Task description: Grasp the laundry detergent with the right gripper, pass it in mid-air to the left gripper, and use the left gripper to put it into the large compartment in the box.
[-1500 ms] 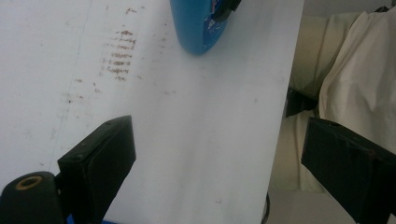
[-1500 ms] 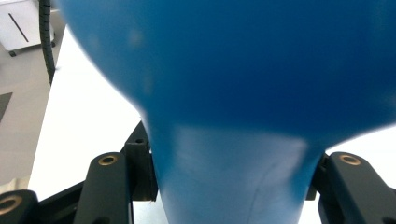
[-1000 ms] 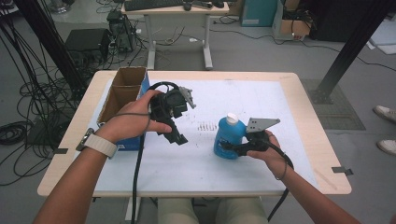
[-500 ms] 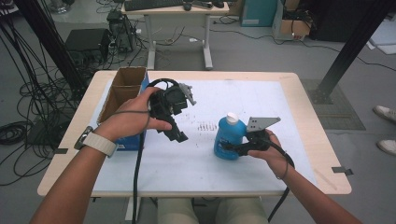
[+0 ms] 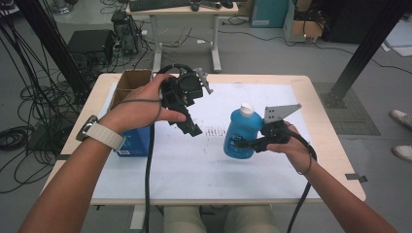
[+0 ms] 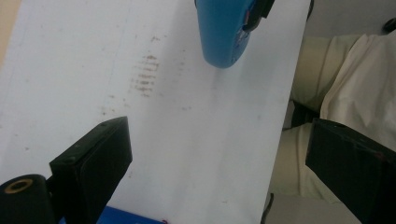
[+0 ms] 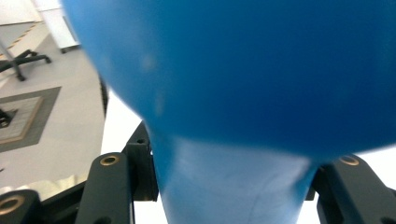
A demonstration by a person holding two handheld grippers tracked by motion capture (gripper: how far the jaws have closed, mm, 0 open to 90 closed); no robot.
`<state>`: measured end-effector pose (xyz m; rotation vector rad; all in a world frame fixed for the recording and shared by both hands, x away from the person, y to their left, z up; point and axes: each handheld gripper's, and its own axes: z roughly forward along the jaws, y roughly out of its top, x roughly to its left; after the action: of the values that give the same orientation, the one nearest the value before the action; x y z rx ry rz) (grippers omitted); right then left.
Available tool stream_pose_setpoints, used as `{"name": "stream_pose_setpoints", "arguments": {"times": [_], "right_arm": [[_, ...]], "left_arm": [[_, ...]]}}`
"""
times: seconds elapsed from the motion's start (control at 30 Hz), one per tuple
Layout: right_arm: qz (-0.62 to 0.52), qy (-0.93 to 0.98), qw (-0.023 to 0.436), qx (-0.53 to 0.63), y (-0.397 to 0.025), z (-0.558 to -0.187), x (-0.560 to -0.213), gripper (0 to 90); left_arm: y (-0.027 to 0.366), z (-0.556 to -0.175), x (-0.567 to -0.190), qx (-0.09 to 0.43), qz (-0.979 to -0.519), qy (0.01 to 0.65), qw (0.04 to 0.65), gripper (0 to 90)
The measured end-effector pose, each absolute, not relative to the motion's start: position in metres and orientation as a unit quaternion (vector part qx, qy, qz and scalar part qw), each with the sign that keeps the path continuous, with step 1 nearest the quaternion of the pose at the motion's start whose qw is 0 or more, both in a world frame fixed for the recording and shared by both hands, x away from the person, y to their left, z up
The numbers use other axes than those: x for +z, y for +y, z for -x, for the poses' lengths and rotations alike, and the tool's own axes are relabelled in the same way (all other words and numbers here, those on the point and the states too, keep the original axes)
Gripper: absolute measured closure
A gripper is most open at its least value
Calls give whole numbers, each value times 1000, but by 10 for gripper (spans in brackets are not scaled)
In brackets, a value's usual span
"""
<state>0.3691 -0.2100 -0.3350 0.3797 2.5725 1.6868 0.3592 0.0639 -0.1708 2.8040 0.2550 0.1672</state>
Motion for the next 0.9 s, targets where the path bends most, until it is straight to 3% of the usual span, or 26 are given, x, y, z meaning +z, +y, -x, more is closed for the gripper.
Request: {"name": "stream_pose_setpoints", "arguments": {"times": [0.63,0.9], "right_arm": [[-55,847,-32,528,-195,-369,-302,428],[-31,851,-34,524,-187,-370,-298,429]], "left_arm": [[32,-358,-141,47,-987,54,146,70],[27,-357,-139,40,-988,48,142,63]]}}
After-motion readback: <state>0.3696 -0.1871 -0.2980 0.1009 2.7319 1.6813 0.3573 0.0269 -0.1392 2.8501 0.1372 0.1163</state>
